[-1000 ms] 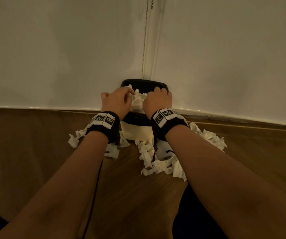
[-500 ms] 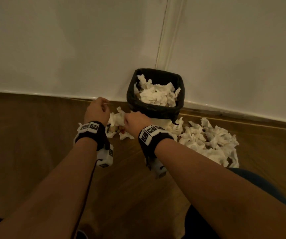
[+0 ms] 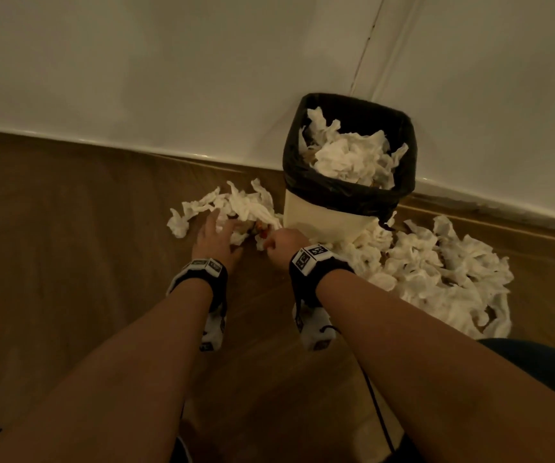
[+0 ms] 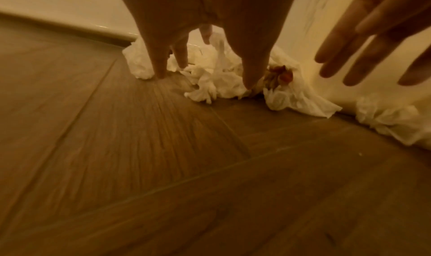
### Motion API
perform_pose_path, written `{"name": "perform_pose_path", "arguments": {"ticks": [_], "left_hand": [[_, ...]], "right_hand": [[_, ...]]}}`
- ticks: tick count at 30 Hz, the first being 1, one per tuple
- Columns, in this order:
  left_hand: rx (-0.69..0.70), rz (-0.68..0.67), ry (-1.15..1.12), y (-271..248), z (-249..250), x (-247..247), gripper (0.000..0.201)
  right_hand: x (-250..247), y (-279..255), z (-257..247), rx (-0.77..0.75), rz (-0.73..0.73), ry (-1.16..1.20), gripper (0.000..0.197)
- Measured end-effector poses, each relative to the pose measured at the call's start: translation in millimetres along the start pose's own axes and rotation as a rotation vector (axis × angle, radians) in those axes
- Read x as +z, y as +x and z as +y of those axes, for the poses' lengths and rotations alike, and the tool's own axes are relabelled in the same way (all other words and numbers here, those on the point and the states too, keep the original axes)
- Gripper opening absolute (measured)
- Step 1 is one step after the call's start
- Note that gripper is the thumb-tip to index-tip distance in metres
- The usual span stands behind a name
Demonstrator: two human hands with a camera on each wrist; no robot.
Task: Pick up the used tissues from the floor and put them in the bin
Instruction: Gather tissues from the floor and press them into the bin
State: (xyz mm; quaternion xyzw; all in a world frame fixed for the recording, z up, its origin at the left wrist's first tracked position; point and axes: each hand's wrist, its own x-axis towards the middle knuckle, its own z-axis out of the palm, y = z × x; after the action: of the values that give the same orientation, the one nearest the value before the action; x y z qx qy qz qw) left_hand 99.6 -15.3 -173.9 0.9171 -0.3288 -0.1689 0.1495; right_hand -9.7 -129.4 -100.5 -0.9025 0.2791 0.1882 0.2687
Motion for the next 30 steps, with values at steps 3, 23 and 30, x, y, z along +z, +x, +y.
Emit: {"name": "perform_pose_path", "arguments": {"ticks": [3, 23, 30], "left_hand": [[0.011, -0.079, -0.018, 7.7, -0.2, 9.1, 0.056], [-0.562, 0.225, -0.636, 3.5, -11.3, -12.1, 0.04], [-0.5, 0.22, -0.621, -6.6, -27.7, -5.3, 0.015]], "right_hand": [[13.2, 4.6, -2.0, -0.019, 0.006, 0.002, 0.034], [43.6, 35.3, -10.6, -0.117, 0.249, -0.161, 0.041], [49.6, 41.4, -3.9, -0.014, 0.042, -0.21, 0.034]]}}
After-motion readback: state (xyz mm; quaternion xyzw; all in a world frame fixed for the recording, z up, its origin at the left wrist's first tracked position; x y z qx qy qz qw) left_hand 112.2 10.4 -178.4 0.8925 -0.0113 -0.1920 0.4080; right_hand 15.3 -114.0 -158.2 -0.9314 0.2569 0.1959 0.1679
